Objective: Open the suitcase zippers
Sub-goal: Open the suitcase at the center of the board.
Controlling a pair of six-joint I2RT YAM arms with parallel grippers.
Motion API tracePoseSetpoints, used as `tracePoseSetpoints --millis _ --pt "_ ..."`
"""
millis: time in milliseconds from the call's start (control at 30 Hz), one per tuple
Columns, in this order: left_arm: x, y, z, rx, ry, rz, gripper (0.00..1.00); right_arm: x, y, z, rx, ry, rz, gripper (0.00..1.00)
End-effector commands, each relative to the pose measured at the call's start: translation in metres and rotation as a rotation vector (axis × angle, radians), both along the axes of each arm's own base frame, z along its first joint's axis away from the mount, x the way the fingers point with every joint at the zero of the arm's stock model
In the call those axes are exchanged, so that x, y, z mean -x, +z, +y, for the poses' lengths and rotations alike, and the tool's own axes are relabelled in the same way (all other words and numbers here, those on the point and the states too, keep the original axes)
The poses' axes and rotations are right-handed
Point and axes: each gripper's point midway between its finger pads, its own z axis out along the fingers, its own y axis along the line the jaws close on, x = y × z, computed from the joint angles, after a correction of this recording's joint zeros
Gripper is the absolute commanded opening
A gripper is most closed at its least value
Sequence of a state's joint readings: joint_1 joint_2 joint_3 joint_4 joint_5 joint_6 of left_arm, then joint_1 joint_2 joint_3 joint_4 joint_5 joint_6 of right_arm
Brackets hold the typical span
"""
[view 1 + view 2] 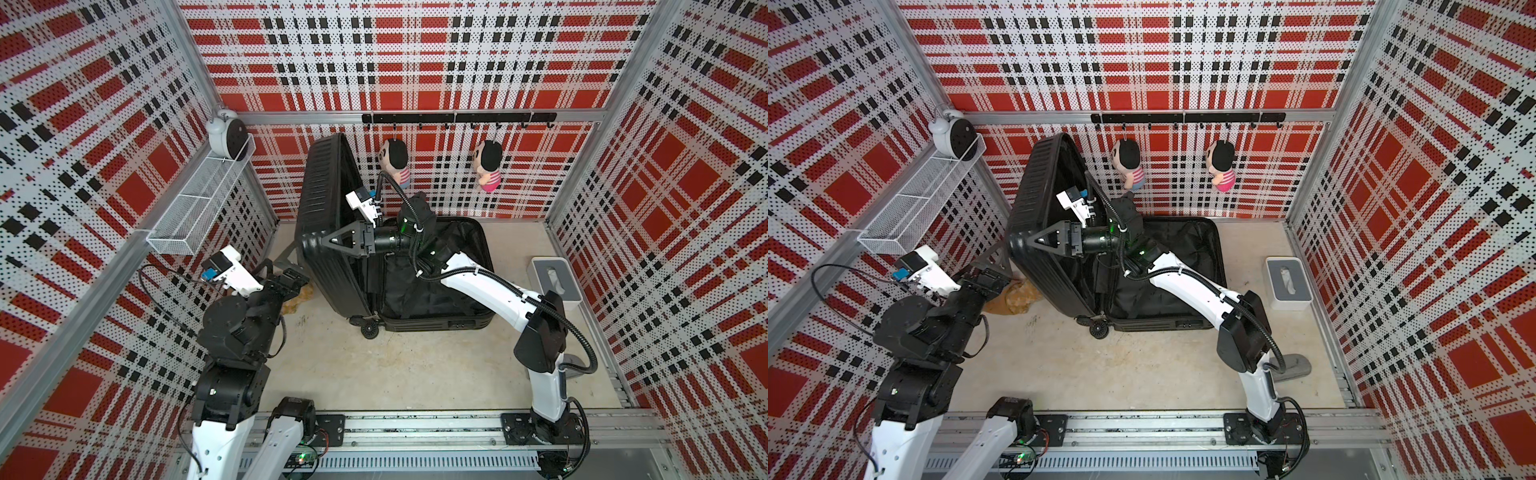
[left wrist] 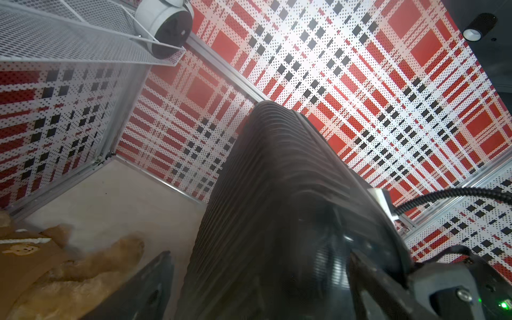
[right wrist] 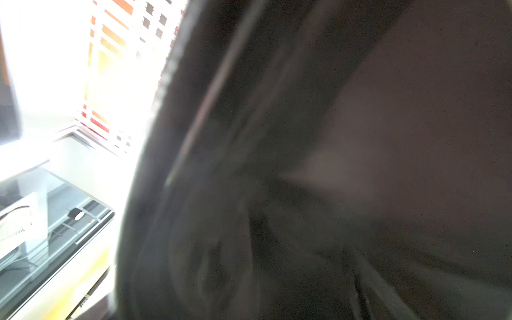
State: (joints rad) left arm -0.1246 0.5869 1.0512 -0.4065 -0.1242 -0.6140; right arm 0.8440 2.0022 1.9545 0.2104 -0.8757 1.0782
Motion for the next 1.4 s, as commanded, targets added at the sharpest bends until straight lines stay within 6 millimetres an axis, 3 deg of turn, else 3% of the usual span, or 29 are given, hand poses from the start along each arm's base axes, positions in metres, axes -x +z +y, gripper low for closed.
tracePoseSetpoints --millis 0,200,333,433,600,833,900,1133,1267,1367 --pt "0.014 0.012 0.012 -0.024 0.058 -0.013 0.98 -0.011 -0.031 -0.001 0.130 -0.045 0.002 1.00" --pt "0.030 0.039 0.015 -0.016 0.065 -0.070 0.98 -0.014 -0.037 -0.027 0.250 -0.150 -0.088 1.00" --pt "0.047 0.065 0.015 -0.024 0.058 -0.122 0.98 -0.026 -0.042 -0.071 0.283 -0.279 -0.124 1.00" --pt "0.042 0.074 0.004 -0.055 0.002 -0.116 0.98 -0.038 -0.048 -0.113 0.298 -0.387 -0.146 1.00" --pt "0.002 0.043 -0.020 -0.061 -0.115 -0.025 0.98 -0.055 -0.057 -0.192 0.268 -0.575 -0.173 1.00" --pt "-0.040 -0.004 -0.045 -0.032 -0.204 0.060 0.98 -0.070 -0.088 -0.288 0.413 -0.872 -0.274 1.00" --pt "-0.051 -0.018 -0.056 -0.043 -0.205 0.096 0.98 -0.073 -0.098 -0.308 0.468 -0.944 -0.306 1.00" --pt "-0.082 -0.059 -0.124 -0.180 -0.205 0.200 0.98 -0.079 -0.138 -0.368 0.669 -1.157 -0.405 1.00" --pt "-0.102 -0.081 -0.144 -0.273 -0.183 0.220 0.98 -0.080 -0.161 -0.403 0.753 -1.262 -0.435 1.00" --pt "-0.115 -0.098 -0.147 -0.335 -0.158 0.207 0.98 -0.076 -0.168 -0.426 0.759 -1.345 -0.478 1.00"
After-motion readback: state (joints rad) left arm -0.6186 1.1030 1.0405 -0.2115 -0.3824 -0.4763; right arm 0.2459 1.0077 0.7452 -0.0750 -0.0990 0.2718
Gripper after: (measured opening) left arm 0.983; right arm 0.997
